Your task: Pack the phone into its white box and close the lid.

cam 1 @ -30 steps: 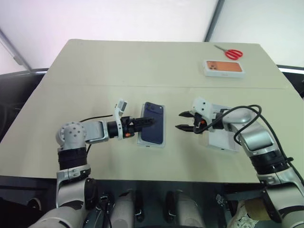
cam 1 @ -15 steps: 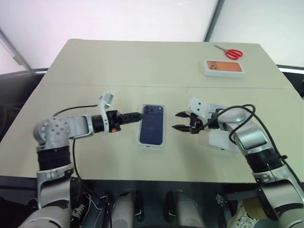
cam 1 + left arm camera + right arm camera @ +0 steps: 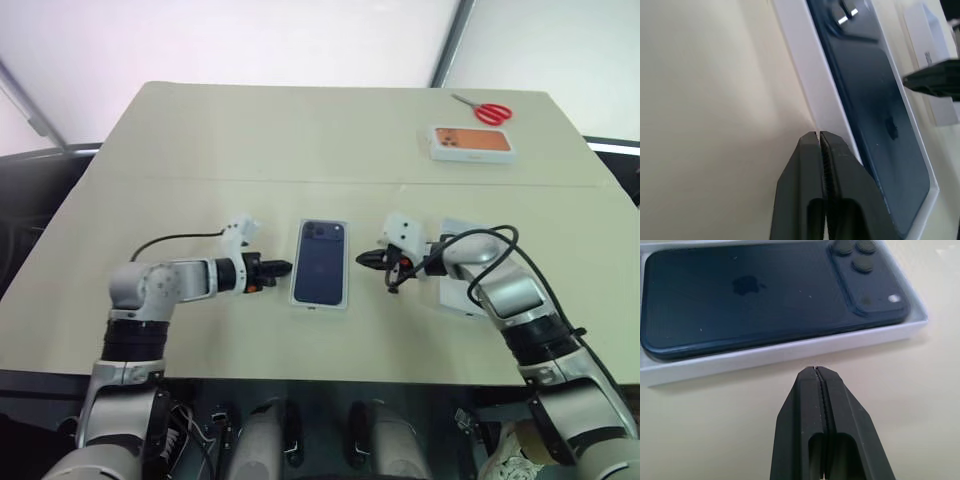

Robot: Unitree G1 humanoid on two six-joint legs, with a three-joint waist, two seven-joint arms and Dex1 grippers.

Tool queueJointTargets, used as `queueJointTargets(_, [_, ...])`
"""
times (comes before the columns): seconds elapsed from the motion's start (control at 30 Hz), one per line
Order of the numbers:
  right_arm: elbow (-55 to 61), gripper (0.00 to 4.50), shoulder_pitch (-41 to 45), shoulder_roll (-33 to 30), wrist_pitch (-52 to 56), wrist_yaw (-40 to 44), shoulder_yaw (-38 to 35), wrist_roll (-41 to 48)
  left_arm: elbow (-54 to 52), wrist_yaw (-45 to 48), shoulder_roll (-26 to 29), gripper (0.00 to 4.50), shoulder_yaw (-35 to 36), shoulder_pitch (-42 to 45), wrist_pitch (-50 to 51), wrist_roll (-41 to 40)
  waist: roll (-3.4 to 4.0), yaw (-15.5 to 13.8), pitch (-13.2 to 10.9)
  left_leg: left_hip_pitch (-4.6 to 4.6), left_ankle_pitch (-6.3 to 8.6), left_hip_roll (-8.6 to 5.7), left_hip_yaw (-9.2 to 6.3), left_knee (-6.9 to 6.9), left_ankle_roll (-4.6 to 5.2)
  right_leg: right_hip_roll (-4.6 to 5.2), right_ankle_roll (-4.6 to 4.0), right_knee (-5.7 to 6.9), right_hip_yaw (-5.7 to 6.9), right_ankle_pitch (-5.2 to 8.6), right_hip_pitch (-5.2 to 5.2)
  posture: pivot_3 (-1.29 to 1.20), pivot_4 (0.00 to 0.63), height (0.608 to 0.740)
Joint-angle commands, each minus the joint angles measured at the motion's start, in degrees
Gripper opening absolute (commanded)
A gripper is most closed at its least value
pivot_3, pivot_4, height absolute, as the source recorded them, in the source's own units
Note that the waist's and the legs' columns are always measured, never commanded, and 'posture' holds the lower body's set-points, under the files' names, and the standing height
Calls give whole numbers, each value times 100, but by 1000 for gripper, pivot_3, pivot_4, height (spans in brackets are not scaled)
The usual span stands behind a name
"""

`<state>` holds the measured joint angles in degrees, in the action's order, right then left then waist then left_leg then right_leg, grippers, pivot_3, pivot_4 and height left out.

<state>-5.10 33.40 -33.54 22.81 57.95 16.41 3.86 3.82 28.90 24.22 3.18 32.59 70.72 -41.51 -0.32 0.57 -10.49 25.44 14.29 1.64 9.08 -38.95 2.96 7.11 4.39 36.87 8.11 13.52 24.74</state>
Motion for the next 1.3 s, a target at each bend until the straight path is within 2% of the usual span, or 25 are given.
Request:
queueJointTargets(0.03, [197, 0, -35, 74, -106, -102, 45, -101, -73, 159, -66, 31, -417, 44, -78, 208, 0, -9, 0, 0, 0, -1, 0, 0, 0, 1, 0, 0, 0, 0, 0, 0, 150, 738])
queueJointTargets(0.27, [87, 0, 23, -28, -106, -120, -104, -148, 404, 278, -558, 31, -634, 387, -319, 522, 2, -118, 1, -2, 1, -10, -3, -1, 2, 12, 0, -1, 5, 0, -4, 0, 150, 738])
queueJointTargets(0.63, [-157, 0, -356, -870, -325, 124, -537, -194, 2332, 914, -1746, 31, -1139, 1593, -1568, 1445, 3, -314, 2, 2, 12, -36, -13, -8, 20, 46, -1, -22, 31, 1, -24, 0, 150, 738])
queueJointTargets(0.9, [-240, 0, -748, -1401, -481, 152, -917, -252, 2991, 1428, -2480, 31, -1467, 1998, -1996, 1940, 3, -298, 2, 6, 26, -49, -20, -10, 45, 54, 18, -72, 41, -10, -50, 0, 150, 738])
queueJointTargets(1.3, [-128, 0, -1357, -1821, -438, 152, -1299, -266, 3754, 1567, -2857, 31, -1330, 2254, -2505, 2439, 3, -301, 3, 6, 33, -51, -35, -18, 56, 58, 22, -83, 49, -11, -58, 0, 150, 738])
